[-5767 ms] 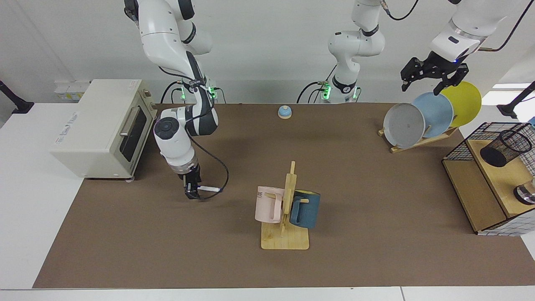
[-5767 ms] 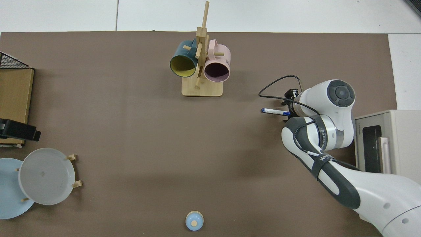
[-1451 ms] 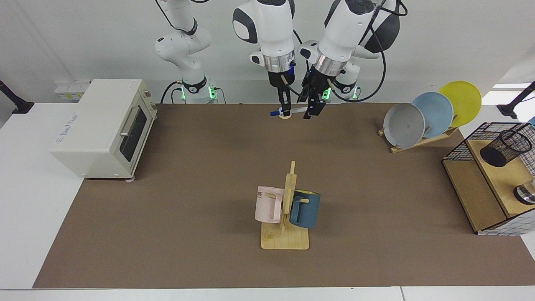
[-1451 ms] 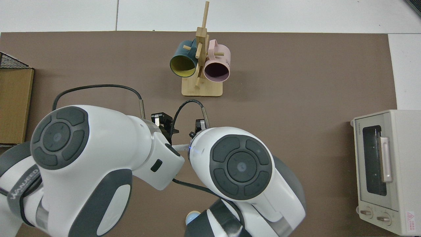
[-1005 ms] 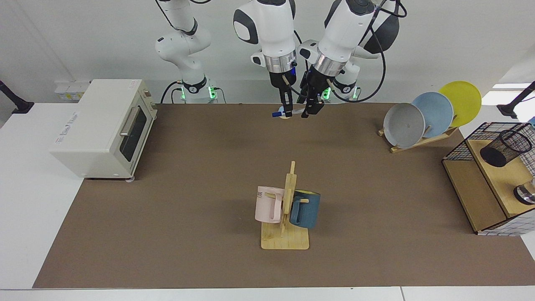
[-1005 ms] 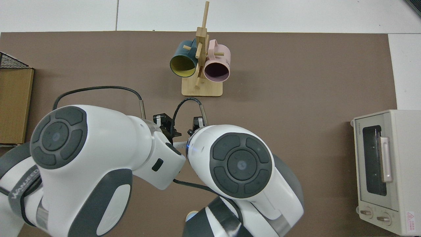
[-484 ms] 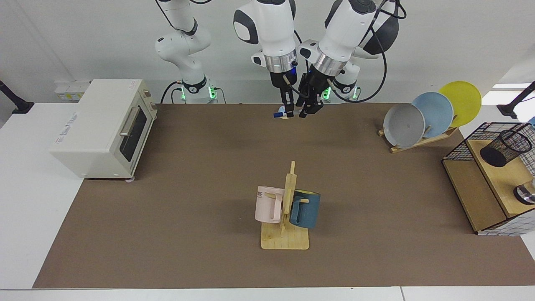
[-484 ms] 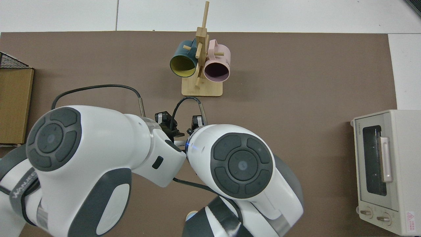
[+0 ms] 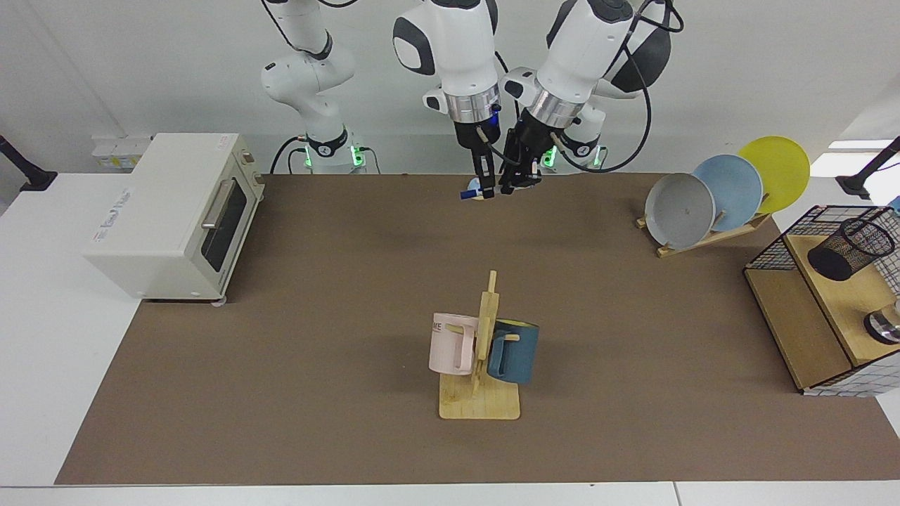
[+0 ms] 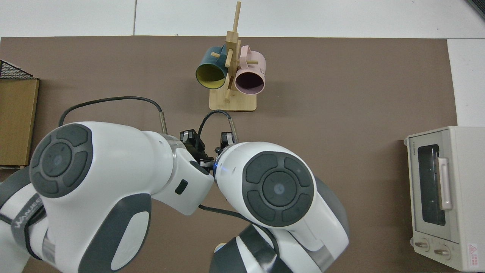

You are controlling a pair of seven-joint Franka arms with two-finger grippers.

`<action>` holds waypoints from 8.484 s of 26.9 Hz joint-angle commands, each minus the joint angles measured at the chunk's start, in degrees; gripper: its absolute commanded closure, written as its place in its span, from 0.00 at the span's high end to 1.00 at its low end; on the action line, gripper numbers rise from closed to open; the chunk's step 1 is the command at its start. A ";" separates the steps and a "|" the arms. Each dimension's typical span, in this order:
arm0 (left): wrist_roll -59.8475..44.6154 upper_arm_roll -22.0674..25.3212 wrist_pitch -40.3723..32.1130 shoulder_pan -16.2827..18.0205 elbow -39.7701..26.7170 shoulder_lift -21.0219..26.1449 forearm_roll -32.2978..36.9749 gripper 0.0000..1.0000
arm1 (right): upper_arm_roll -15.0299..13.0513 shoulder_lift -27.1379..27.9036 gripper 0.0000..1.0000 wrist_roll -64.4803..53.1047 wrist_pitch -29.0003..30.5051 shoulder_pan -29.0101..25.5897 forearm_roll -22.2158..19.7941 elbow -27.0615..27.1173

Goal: Put markers into pen holder

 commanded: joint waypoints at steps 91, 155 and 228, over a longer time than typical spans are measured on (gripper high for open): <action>11.70 3.88 -19.72 21.13 17.39 1.11 60.18 0.00 | -0.36 -6.93 1.00 -105.58 -29.72 -30.06 -3.54 9.23; 38.70 4.67 -3.99 37.66 18.19 17.90 70.65 0.00 | -0.36 -9.31 1.00 -106.64 -29.98 -30.67 -2.31 6.16; 34.22 10.99 10.25 39.77 6.06 15.00 66.34 0.00 | -0.45 -9.31 1.00 -106.64 -29.98 -30.67 -2.31 6.16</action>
